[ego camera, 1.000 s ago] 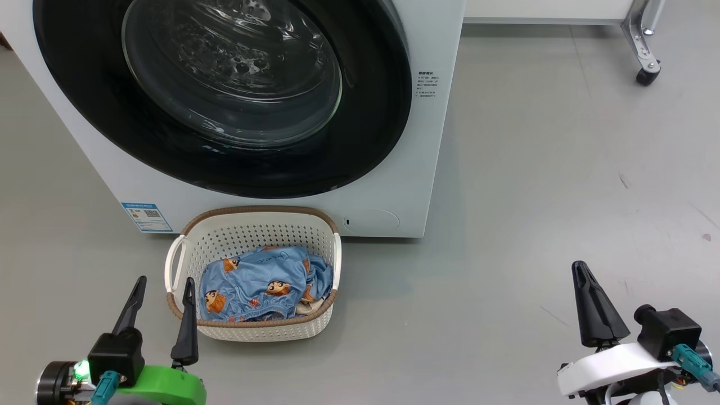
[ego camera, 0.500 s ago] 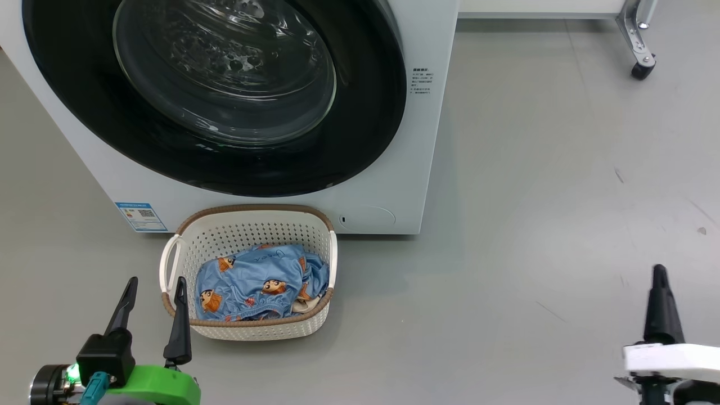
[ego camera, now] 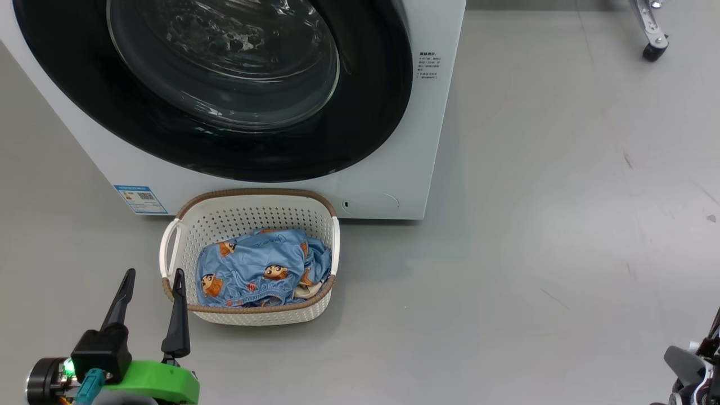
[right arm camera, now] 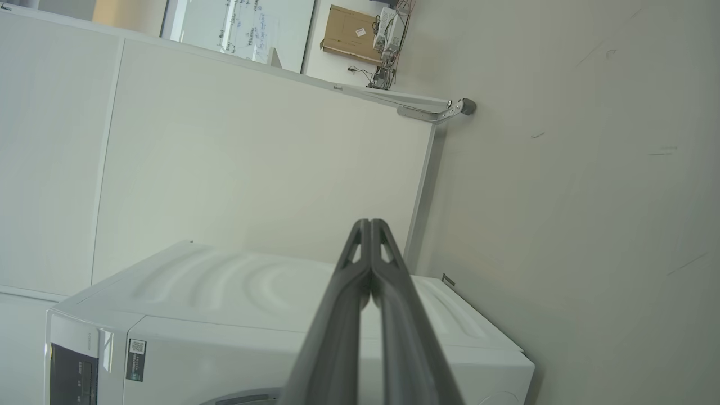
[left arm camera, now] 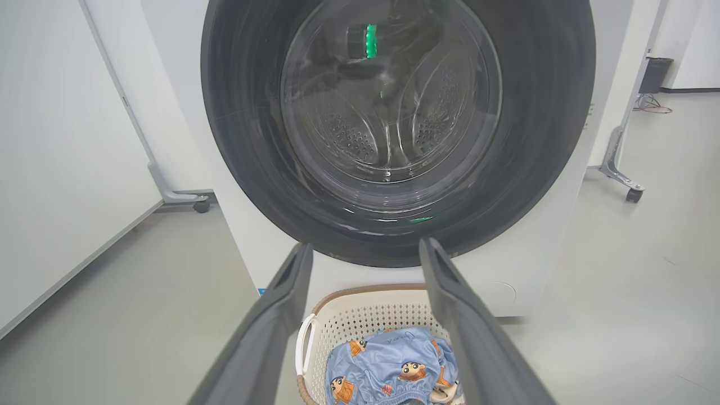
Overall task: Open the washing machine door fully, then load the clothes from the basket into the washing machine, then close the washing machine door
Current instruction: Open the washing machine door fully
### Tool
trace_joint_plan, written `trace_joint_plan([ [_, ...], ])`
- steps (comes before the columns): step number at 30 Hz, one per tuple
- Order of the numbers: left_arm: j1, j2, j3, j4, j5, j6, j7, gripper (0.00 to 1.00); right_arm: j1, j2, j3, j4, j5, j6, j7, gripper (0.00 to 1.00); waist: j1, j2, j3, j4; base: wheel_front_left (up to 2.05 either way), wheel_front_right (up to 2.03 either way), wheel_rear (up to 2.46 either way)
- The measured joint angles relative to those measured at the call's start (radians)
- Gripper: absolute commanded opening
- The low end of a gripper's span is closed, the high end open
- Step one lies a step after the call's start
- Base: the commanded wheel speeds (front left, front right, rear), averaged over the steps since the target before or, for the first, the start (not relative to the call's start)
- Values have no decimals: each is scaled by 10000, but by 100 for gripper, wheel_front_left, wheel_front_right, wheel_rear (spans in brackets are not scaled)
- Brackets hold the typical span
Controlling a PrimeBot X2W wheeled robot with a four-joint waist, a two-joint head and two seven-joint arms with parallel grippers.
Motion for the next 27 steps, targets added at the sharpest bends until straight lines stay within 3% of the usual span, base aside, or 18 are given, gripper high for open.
trace_joint_plan([
  [6,-36,44,8,-138,-86,0,0,100,-655,-25,-456,-222,1572,0,353,0,0,0,416,115,0,0,0],
  [11,-174,113,88,-159,-88,0,0,100,-1160,-518,-821,-299,2715,0,1287,0,0,0,826,227,0,0,0],
  [16,-240,437,194,-274,-88,0,0,100,-1651,-940,-865,-226,3304,0,2247,0,0,0,1187,327,0,0,0],
  [21,-239,786,278,-625,-88,0,-2,100,-2474,-1220,-232,25,3428,0,3513,0,0,0,1670,373,0,0,0],
  [27,-245,1003,280,-761,-86,0,-2,100,-3465,-1427,138,61,3499,0,4213,0,0,0,2132,379,0,0,0],
])
